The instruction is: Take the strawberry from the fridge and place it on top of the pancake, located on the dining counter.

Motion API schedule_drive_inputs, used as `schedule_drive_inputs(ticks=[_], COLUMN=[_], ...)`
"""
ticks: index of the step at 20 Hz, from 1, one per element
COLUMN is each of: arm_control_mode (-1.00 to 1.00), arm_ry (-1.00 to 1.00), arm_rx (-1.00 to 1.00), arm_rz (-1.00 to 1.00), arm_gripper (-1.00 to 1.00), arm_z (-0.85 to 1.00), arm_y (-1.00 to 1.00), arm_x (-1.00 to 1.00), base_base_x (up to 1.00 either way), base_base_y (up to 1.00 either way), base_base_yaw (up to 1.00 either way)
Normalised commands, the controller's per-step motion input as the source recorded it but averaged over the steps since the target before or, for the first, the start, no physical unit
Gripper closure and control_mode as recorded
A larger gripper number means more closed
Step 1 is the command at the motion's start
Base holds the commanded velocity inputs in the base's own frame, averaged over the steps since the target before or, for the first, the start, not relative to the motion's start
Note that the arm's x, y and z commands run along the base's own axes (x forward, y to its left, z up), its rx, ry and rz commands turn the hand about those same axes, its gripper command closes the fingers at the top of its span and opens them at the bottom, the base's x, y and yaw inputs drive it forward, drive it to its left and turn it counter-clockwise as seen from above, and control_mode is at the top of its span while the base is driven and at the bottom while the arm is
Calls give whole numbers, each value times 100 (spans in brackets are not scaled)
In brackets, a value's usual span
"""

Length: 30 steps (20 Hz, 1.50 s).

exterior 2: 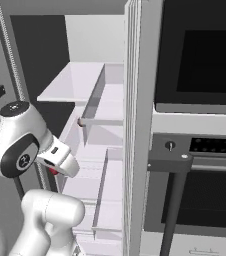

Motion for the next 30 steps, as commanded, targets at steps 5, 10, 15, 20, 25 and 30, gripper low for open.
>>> schedule_drive_inputs(ticks=[5,10,15,20,25,30], arm_control_mode=[-100,100,100,100,100,100], arm_ry=[3,0,0,0,0,0], arm_rx=[2,0,0,0,0,0], arm_rz=[0,-1,0,0,0,0], arm_gripper=[100,100,100,100,100,100], arm_z=[-15,0,0,0,0,0], arm_y=[0,-2,0,0,0,0], arm_x=[-10,-17,0,0,0,0], base_base_x=[0,-37,-100,-79,-58,-46], base_base_y=[0,0,11,7,1,6], base_base_yaw=[0,-4,-11,-14,-17,-20])
